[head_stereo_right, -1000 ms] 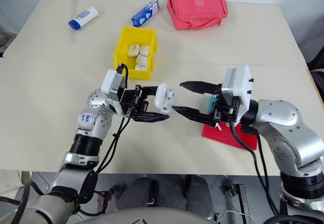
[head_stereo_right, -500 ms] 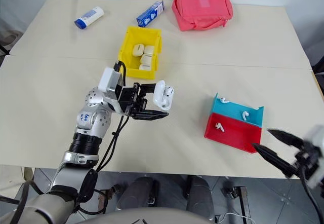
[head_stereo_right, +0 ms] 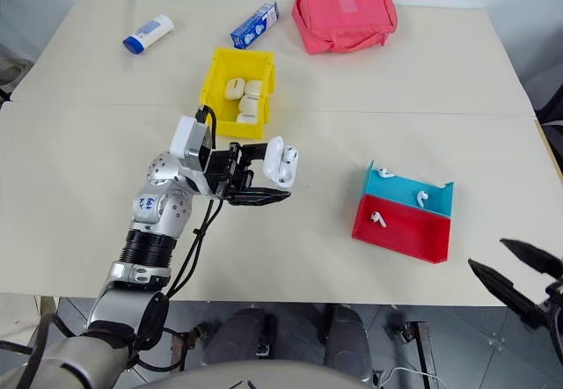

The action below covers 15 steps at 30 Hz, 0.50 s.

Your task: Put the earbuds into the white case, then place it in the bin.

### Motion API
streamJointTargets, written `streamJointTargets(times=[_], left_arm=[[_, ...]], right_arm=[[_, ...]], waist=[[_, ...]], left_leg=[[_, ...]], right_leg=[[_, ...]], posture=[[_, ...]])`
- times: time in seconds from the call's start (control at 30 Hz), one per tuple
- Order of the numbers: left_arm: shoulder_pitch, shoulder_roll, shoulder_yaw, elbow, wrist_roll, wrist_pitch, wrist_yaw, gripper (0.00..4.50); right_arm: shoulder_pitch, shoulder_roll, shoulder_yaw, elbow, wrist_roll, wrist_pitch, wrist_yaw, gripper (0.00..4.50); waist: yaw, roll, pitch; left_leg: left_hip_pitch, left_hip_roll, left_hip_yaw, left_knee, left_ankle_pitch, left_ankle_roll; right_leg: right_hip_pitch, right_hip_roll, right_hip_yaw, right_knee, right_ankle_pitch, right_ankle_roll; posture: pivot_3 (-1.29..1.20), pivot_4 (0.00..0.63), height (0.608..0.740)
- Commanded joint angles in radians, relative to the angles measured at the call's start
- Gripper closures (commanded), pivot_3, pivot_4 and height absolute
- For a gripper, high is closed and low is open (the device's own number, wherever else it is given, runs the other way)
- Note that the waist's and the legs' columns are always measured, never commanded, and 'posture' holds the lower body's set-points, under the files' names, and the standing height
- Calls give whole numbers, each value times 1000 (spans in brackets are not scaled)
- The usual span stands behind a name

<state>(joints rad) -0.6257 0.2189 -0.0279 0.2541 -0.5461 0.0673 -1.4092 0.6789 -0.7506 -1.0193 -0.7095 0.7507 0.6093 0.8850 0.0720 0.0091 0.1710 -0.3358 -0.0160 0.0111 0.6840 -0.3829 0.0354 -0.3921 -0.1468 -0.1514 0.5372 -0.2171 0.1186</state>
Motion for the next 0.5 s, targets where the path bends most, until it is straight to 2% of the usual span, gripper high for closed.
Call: streamJointTargets(times=[0.03,0.2,0.33,0.4,0.5], left_arm=[[-14,10,16,-11,-6,-16,11,1749],[-4,14,17,-23,-3,-20,24,1749],[15,20,17,-48,-5,-17,39,1749],[29,27,19,-69,-6,-13,52,1749],[47,35,19,-95,-10,-8,67,1749]], right_arm=[[-102,-107,67,23,5,39,-37,1452],[-331,-287,266,144,-37,83,-52,1452],[-584,-454,565,315,-108,164,-50,1452],[-757,-483,737,407,-159,183,-28,1452],[-957,-465,919,508,-241,169,22,1452]], waist=[[-1,0,0],[-1,-1,0],[1,-1,0],[-6,-1,1],[-19,-1,0]], left_leg=[[0,0,0,0,0,0],[-1,-1,0,0,1,1],[-1,-1,-1,1,1,1],[-1,-2,-2,1,1,2],[-3,-2,-3,1,2,2]], right_leg=[[0,0,0,1,0,0],[0,0,0,1,0,0],[0,-1,-1,1,0,0],[0,-1,-2,1,0,0],[-1,-1,-3,-1,1,0]], posture=[[0,150,740],[0,150,740],[0,150,740],[0,150,740],[0,150,740]])
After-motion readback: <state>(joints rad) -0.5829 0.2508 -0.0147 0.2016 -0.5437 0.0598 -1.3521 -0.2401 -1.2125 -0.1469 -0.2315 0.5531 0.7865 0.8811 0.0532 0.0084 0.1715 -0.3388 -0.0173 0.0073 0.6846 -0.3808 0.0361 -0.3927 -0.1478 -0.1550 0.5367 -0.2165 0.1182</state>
